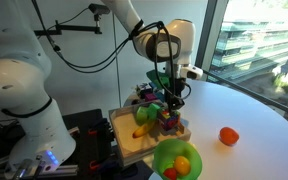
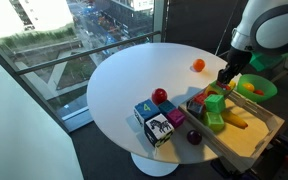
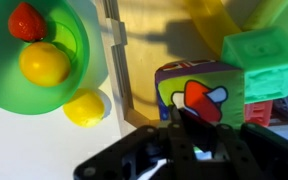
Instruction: Place the green block on the tray then take the orange and green cube and put it on the table
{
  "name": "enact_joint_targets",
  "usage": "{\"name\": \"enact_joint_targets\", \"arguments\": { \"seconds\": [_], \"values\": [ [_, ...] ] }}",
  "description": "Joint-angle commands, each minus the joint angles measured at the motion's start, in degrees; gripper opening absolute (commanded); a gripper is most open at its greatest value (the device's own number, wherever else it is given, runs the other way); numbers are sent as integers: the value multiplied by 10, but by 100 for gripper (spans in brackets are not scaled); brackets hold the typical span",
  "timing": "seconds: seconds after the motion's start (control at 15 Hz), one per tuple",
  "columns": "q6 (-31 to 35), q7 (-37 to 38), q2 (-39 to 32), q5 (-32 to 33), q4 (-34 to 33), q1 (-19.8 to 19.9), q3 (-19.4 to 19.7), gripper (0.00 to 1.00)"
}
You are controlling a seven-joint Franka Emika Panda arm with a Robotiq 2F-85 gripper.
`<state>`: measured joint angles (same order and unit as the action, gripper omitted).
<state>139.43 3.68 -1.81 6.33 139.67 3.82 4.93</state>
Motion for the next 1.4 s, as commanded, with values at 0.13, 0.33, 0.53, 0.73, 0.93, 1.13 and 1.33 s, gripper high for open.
{"name": "enact_joint_targets", "arguments": {
  "seconds": [0.13, 0.33, 0.53, 0.73, 0.93, 1.13, 1.33],
  "values": [
    [-55, 6, -2, -4, -51, -4, -9, 3],
    [-78, 12, -11, -4, -82, -5, -12, 3],
    [-97, 22, -24, -2, -116, -7, -14, 3],
    [-112, 33, -45, -1, -151, -10, -15, 3],
    [-119, 50, -72, 3, -189, -14, -15, 3],
    [-111, 69, -96, 8, -214, -18, -12, 3],
    [-103, 78, -117, 11, -227, -21, -10, 3]
  ]
}}
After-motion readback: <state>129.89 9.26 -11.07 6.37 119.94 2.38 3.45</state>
